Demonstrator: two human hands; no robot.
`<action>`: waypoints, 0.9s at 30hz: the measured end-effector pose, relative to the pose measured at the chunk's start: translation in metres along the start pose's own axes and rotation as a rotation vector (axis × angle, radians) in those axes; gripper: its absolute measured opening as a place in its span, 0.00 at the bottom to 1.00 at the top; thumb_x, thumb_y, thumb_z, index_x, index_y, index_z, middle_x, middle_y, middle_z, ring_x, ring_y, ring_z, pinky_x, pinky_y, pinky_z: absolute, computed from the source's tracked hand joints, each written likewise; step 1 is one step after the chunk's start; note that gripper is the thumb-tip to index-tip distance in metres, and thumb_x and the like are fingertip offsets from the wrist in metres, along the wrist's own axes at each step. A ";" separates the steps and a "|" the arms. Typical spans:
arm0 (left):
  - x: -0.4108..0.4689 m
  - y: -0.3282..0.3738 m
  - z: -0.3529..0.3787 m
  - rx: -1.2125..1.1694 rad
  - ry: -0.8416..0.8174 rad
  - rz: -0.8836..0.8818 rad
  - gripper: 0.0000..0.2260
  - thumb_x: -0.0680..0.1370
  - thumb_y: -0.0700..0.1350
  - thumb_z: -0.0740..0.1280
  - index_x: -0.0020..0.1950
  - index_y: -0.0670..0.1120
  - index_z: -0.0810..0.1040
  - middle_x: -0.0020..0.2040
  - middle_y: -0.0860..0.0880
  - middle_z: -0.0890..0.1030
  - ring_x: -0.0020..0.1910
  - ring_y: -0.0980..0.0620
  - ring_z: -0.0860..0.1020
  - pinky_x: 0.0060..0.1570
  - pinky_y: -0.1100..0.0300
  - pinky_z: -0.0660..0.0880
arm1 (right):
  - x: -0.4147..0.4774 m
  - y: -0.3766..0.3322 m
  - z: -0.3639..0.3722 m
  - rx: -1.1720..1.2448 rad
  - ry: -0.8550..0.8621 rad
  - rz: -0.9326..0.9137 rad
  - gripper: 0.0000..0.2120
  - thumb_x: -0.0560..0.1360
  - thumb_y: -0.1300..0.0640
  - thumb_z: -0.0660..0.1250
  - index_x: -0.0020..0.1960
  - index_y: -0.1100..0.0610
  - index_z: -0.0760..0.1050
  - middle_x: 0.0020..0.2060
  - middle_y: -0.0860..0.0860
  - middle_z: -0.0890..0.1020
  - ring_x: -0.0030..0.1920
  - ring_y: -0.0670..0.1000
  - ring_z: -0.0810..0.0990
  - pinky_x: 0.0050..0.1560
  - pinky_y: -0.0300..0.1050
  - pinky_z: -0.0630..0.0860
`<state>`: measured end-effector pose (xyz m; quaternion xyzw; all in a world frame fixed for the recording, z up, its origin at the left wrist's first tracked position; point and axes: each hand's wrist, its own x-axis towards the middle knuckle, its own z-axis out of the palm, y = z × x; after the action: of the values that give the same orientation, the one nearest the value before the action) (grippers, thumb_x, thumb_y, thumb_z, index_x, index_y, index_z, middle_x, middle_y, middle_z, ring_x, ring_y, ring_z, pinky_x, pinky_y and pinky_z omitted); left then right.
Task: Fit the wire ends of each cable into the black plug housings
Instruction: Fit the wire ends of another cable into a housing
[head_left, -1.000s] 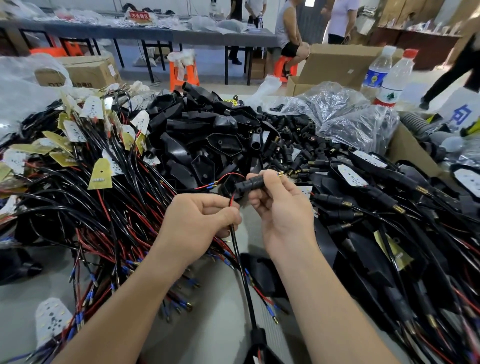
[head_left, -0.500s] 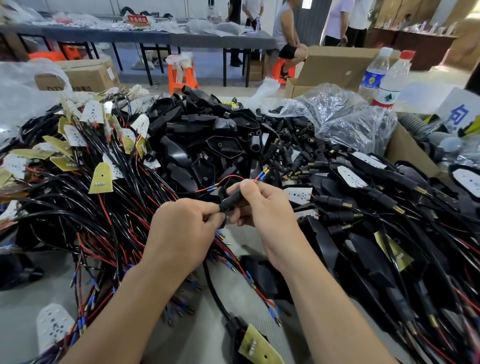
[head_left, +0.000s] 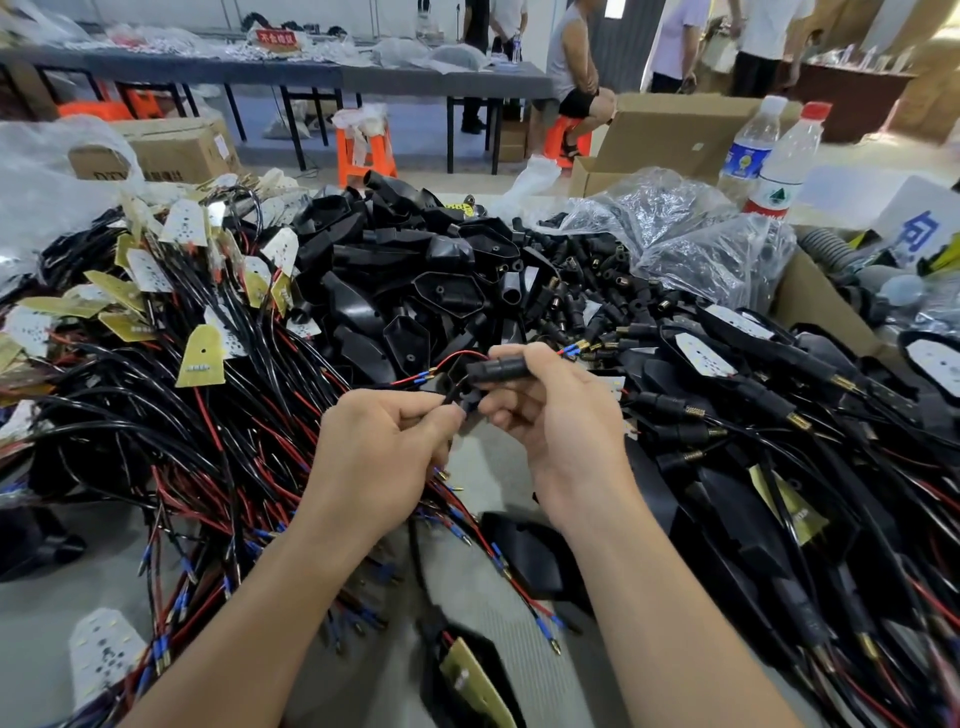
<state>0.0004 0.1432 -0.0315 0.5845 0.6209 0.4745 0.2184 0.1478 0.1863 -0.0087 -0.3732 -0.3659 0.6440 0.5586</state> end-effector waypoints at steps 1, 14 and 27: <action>-0.001 -0.001 -0.001 0.035 0.025 0.024 0.14 0.79 0.46 0.72 0.34 0.47 0.81 0.25 0.50 0.78 0.22 0.58 0.70 0.26 0.65 0.69 | 0.000 0.000 0.001 -0.052 -0.012 -0.001 0.17 0.85 0.59 0.59 0.43 0.58 0.83 0.37 0.56 0.86 0.28 0.49 0.79 0.32 0.39 0.75; -0.001 -0.002 -0.007 0.079 0.023 0.112 0.10 0.79 0.45 0.73 0.37 0.45 0.84 0.24 0.51 0.74 0.24 0.56 0.67 0.26 0.63 0.67 | -0.001 -0.005 -0.008 -0.388 -0.094 -0.038 0.19 0.82 0.60 0.57 0.39 0.58 0.82 0.33 0.56 0.83 0.29 0.51 0.74 0.34 0.44 0.69; 0.000 0.000 -0.011 0.051 -0.084 0.107 0.14 0.78 0.47 0.72 0.35 0.42 0.81 0.25 0.45 0.70 0.24 0.58 0.63 0.26 0.65 0.63 | 0.002 -0.008 -0.013 -0.035 -0.135 0.092 0.07 0.83 0.61 0.64 0.46 0.60 0.77 0.42 0.60 0.87 0.33 0.51 0.81 0.36 0.38 0.79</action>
<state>-0.0083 0.1396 -0.0265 0.6417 0.5908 0.4445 0.2036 0.1625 0.1897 -0.0075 -0.3551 -0.3965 0.6861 0.4960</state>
